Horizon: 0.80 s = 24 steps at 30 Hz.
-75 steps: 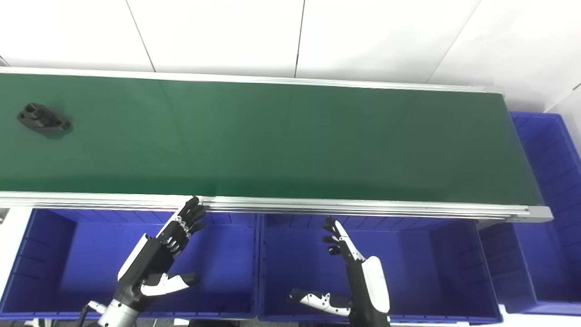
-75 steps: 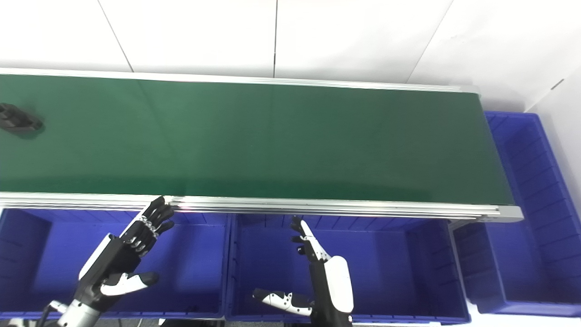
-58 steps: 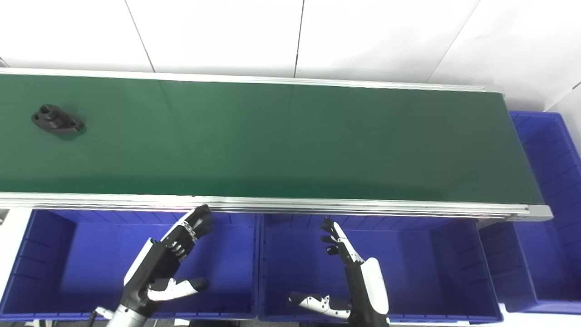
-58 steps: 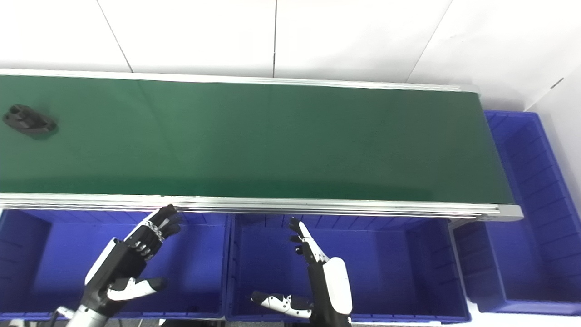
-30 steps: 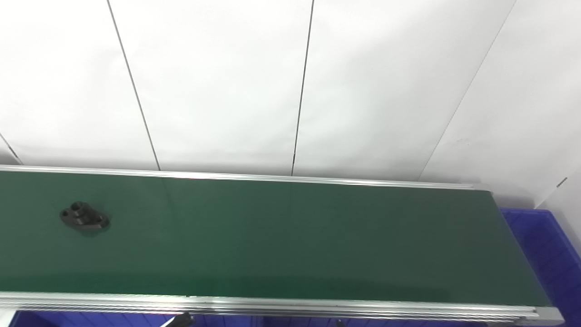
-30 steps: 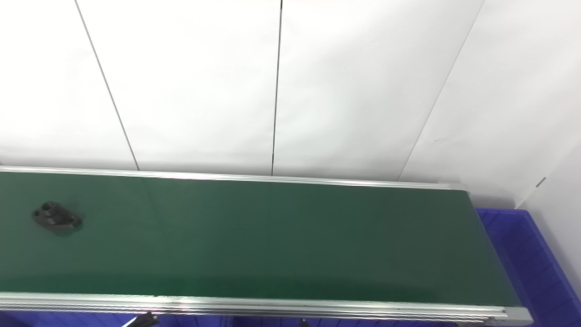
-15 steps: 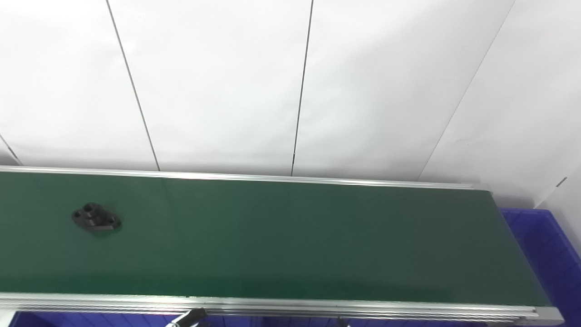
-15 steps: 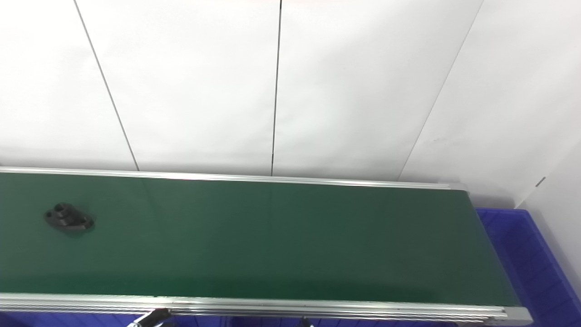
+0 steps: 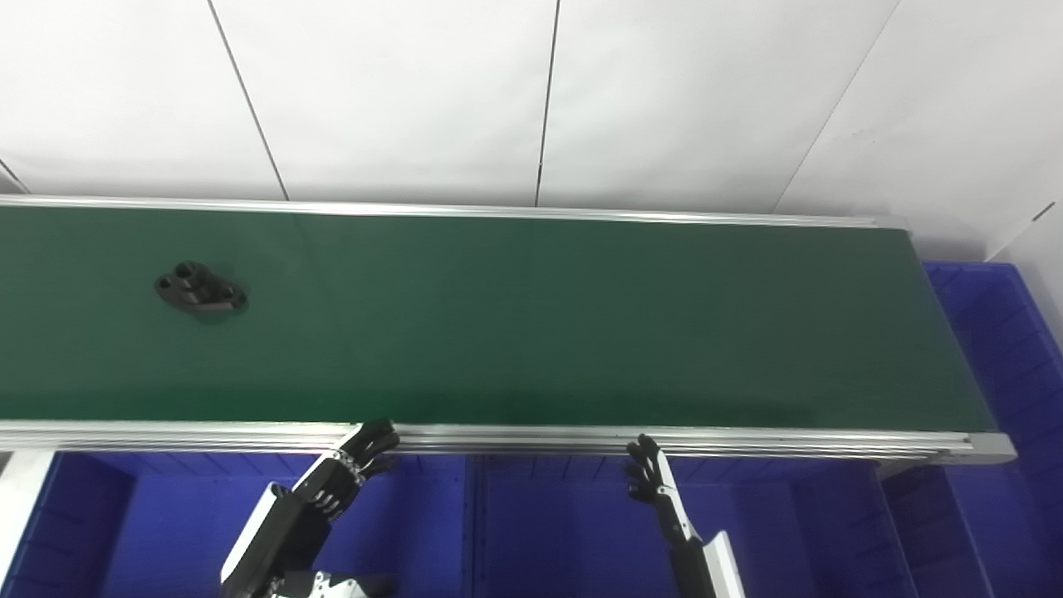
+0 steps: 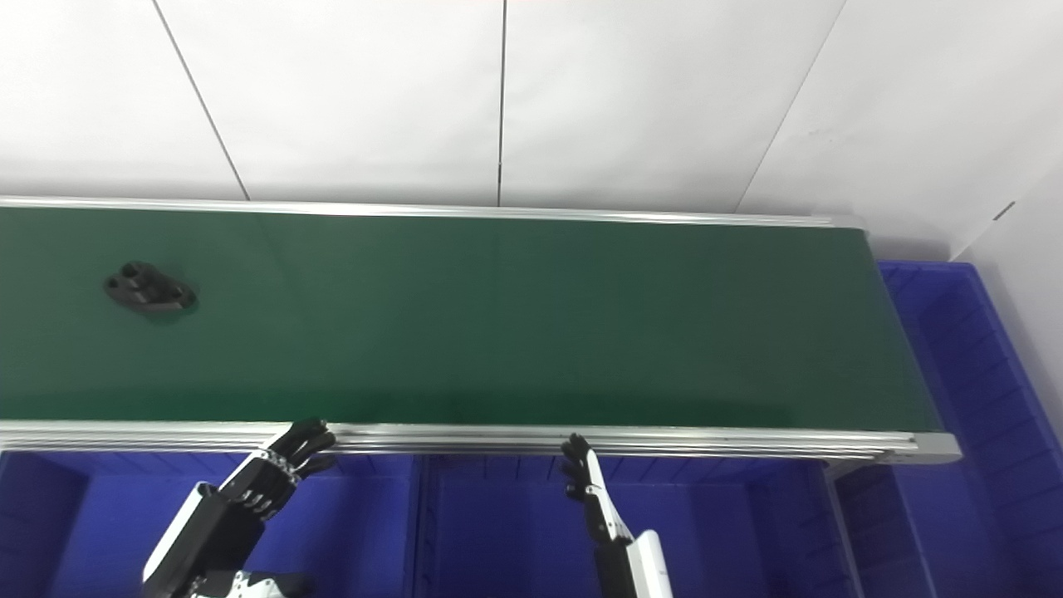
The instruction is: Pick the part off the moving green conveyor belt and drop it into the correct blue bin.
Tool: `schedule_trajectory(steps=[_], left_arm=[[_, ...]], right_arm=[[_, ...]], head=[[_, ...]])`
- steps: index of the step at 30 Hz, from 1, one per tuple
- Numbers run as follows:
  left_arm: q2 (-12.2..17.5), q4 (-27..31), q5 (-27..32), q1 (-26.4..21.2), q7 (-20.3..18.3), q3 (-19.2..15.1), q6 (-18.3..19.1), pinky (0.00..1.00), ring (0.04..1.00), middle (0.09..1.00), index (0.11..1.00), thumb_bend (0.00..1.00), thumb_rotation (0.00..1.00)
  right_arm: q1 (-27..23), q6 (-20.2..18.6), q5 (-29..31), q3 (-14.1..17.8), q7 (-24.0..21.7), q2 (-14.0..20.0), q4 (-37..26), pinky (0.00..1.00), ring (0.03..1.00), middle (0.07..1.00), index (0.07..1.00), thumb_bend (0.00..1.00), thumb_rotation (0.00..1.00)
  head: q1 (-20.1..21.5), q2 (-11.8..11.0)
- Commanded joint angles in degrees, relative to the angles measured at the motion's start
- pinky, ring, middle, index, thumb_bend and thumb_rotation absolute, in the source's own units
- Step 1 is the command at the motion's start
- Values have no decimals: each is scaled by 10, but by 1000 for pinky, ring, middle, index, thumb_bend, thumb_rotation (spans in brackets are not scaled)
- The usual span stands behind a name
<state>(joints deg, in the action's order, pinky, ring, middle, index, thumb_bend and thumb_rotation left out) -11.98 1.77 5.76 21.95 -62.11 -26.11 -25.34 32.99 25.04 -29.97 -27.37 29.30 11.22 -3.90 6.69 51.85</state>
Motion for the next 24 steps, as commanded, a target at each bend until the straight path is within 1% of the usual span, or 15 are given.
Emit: schedule_trajectory(steps=[1, 2, 6, 7, 8, 9, 10, 11, 13, 16, 17, 18, 20, 22, 24], left_arm=[[-11, 25, -8, 22, 32, 24, -16, 884, 921, 934, 912, 769, 196], [-7, 31, -13, 27, 45, 38, -16, 884, 921, 933, 914, 764, 194], [14, 49, -39, 47, 109, 95, -16, 888, 928, 942, 919, 765, 193], [19, 50, -45, 51, 126, 110, -16, 888, 929, 943, 919, 767, 194], [25, 51, -49, 54, 142, 124, -16, 886, 928, 943, 914, 769, 188], [31, 50, -54, 58, 159, 139, -16, 883, 928, 943, 911, 769, 185], [37, 51, -58, 61, 176, 155, -16, 879, 926, 941, 909, 768, 180], [45, 52, -69, 66, 198, 175, -16, 891, 929, 941, 909, 766, 203], [65, 51, -94, 74, 253, 220, -16, 878, 919, 935, 909, 768, 251], [107, 37, -137, 77, 365, 297, -16, 855, 906, 926, 899, 793, 288], [123, 34, -150, 75, 403, 323, -16, 853, 905, 925, 895, 806, 295], [138, 29, -160, 73, 438, 347, -16, 844, 901, 923, 890, 815, 297], [167, 20, -174, 63, 510, 397, -16, 826, 887, 912, 880, 832, 283], [197, 10, -188, 51, 579, 444, -16, 803, 871, 900, 871, 846, 275], [222, 2, -195, 40, 640, 486, -16, 797, 868, 898, 869, 850, 283]], right_arm=[[7, 16, 3, 11, -16, -5, -24, 751, 848, 909, 973, 850, 469], [8, 17, 6, 15, -20, -5, -27, 744, 845, 908, 972, 852, 473], [11, 18, 10, 22, -26, -2, -31, 736, 839, 904, 968, 853, 477], [11, 18, 12, 22, -25, 0, -30, 739, 839, 903, 968, 853, 480], [11, 18, 13, 23, -24, 2, -29, 747, 844, 904, 969, 856, 482], [11, 18, 16, 23, -23, 5, -27, 750, 846, 904, 969, 858, 483], [10, 19, 18, 23, -21, 9, -25, 753, 847, 905, 970, 858, 484], [9, 19, 34, 18, -18, 19, -21, 748, 844, 902, 967, 859, 471], [5, 19, 58, 9, -10, 36, -11, 737, 835, 902, 965, 854, 450], [-6, 19, 71, -15, 23, 61, 8, 731, 836, 899, 970, 843, 443], [-9, 19, 69, -21, 33, 66, 14, 726, 838, 902, 974, 840, 455], [-13, 19, 71, -27, 40, 71, 19, 755, 851, 907, 982, 836, 473], [-16, 19, 75, -34, 49, 78, 26, 788, 875, 920, 992, 838, 477], [-21, 19, 80, -44, 59, 84, 32, 832, 895, 929, 999, 829, 459], [-25, 19, 81, -51, 66, 88, 38, 832, 902, 935, 1000, 828, 447]], head=[[-1, 0], [-12, 3], [-27, -6], [-48, -14], [-54, -15], [-95, -29], [-103, -33], [-154, -56], [-192, -80], [-230, -117], [-230, -117], [-237, -130], [-239, -140], [-238, -146], [-237, -151]])
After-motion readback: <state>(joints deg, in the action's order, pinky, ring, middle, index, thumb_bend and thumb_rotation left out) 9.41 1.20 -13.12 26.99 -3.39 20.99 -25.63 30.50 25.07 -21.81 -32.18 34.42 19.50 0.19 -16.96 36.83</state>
